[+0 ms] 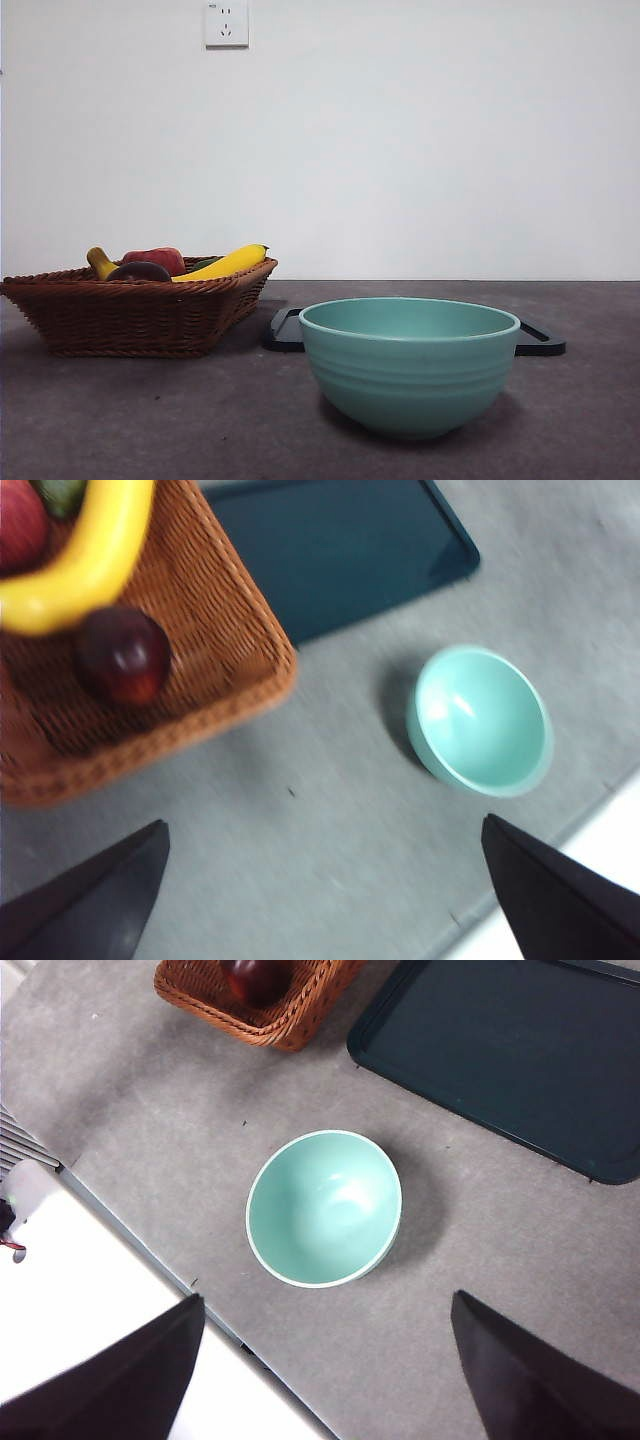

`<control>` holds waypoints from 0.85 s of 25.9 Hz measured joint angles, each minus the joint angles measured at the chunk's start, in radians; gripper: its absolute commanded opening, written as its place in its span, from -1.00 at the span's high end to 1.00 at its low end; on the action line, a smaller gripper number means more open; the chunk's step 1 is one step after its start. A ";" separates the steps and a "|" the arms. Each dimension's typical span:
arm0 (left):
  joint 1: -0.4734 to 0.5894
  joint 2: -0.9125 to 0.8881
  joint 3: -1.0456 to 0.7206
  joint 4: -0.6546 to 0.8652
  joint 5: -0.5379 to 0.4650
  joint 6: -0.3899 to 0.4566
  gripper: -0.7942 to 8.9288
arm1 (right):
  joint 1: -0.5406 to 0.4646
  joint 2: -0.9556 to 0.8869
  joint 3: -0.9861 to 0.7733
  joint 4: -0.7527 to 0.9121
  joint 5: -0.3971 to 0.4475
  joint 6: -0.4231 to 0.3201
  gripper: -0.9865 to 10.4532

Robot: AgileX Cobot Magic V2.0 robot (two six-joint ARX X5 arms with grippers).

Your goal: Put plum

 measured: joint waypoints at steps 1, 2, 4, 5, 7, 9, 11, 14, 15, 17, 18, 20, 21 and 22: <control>-0.004 0.011 0.000 0.015 -0.009 -0.005 -0.19 | 0.000 0.000 0.000 0.003 0.000 0.001 0.14; -0.007 0.021 0.000 0.028 -0.019 -0.007 -0.19 | 0.000 0.000 0.000 0.007 0.000 0.003 0.14; -0.017 0.055 0.008 0.056 -0.062 -0.013 -0.19 | 0.000 0.000 0.000 0.011 0.000 0.003 0.14; -0.022 0.074 0.013 0.069 -0.086 -0.015 -0.19 | 0.000 0.000 0.000 0.012 0.000 0.003 0.14; -0.028 0.115 0.027 0.088 -0.130 -0.018 -0.19 | 0.000 0.000 0.000 0.012 0.000 0.003 0.14; -0.033 0.167 0.053 0.102 -0.177 -0.021 -0.19 | 0.000 0.000 0.000 0.013 0.000 0.004 0.14; -0.035 0.222 0.088 0.117 -0.205 -0.025 -0.18 | 0.000 0.000 0.000 0.013 0.000 0.003 0.14; -0.038 0.296 0.135 0.141 -0.219 -0.025 -0.17 | 0.000 0.000 0.000 0.013 0.000 0.004 0.14; -0.039 0.325 0.153 0.146 -0.221 -0.025 -0.17 | 0.000 0.000 0.000 0.013 0.000 0.003 0.14; -0.039 0.409 0.194 0.150 -0.229 -0.024 -0.17 | 0.000 0.000 0.000 0.013 0.000 0.004 0.14; -0.039 0.441 0.206 0.150 -0.240 -0.024 -0.17 | 0.000 0.000 0.000 0.013 0.000 0.003 0.14; -0.039 0.512 0.214 0.165 -0.251 -0.019 -0.17 | 0.000 0.000 0.000 0.013 0.000 0.003 0.14; -0.039 0.547 0.214 0.172 -0.265 -0.014 -0.17 | 0.000 0.000 0.000 0.013 0.000 0.003 0.14; -0.040 0.569 0.214 0.181 -0.273 -0.012 -0.17 | 0.000 0.000 0.000 0.013 0.000 0.004 0.14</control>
